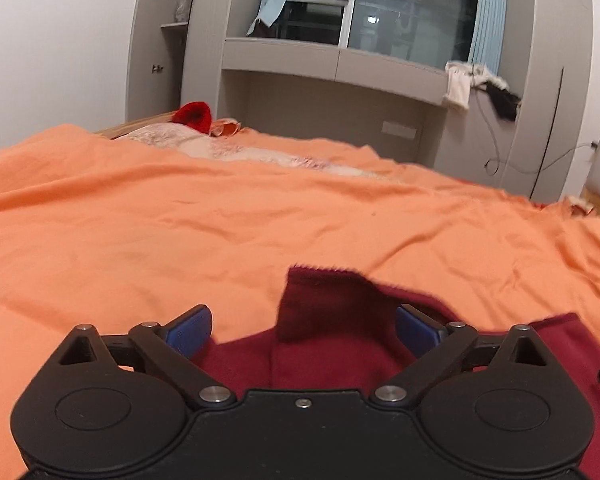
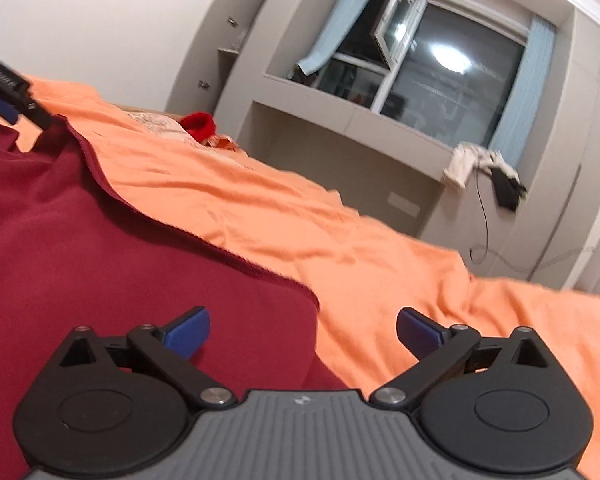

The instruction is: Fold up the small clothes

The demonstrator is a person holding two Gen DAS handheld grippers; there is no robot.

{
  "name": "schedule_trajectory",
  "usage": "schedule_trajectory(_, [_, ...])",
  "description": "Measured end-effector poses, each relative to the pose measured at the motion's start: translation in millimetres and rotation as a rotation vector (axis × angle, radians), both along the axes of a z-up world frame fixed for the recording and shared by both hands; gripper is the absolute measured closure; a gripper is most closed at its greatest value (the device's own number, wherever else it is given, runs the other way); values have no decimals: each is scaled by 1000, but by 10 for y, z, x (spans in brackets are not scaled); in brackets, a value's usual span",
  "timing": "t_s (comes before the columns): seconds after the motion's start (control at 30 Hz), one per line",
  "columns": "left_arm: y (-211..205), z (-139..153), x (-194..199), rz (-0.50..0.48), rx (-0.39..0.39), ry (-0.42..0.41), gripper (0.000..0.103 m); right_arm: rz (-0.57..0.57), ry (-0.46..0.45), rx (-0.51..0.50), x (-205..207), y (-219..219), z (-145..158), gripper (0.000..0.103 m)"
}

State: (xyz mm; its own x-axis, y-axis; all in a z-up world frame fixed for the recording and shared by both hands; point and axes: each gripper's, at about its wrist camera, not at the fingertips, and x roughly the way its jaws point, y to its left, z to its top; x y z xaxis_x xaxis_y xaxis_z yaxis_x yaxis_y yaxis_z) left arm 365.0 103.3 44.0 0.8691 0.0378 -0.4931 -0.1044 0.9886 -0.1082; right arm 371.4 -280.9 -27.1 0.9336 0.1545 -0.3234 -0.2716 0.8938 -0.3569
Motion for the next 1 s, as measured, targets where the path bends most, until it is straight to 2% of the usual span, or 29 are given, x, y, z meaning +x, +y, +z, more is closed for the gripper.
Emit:
schedule_trajectory(0.1, [-32, -103, 67, 28, 60, 55, 5, -41, 72, 49, -26, -95, -27, 1])
schedule_trajectory(0.23, [-24, -206, 129, 50, 77, 117, 5, -88, 144, 160, 8, -300, -48, 1])
schedule_trajectory(0.37, [-29, -232, 85, 50, 103, 117, 5, -133, 175, 233, 14, -461, -36, 1])
schedule_trajectory(0.47, [7, -187, 13, 35, 96, 83, 4, -130, 179, 275, -20, -557, 5, 1])
schedule_trajectory(0.57, [117, -100, -122, 11, 33, 19, 1, -99, 182, 333, -67, -663, 67, 1])
schedule_trajectory(0.63, [196, -61, -200, -12, -8, -8, 1, -41, 227, 389, -74, -745, 104, 1])
schedule_trajectory(0.73, [228, -72, -272, -70, -3, -3, 1, 76, 330, 499, -56, -892, 79, 1])
schedule_trajectory(0.8, [237, -104, -308, -111, -5, 14, 1, 87, 353, 585, -61, -995, 61, 1])
schedule_trajectory(0.9, [256, -99, -437, -165, -11, -13, 1, 108, 350, 667, -114, -1113, 86, 8])
schedule_trajectory(1.0, [257, -63, -566, -208, -3, -46, 1, 135, 336, 691, -177, -1135, 130, 17])
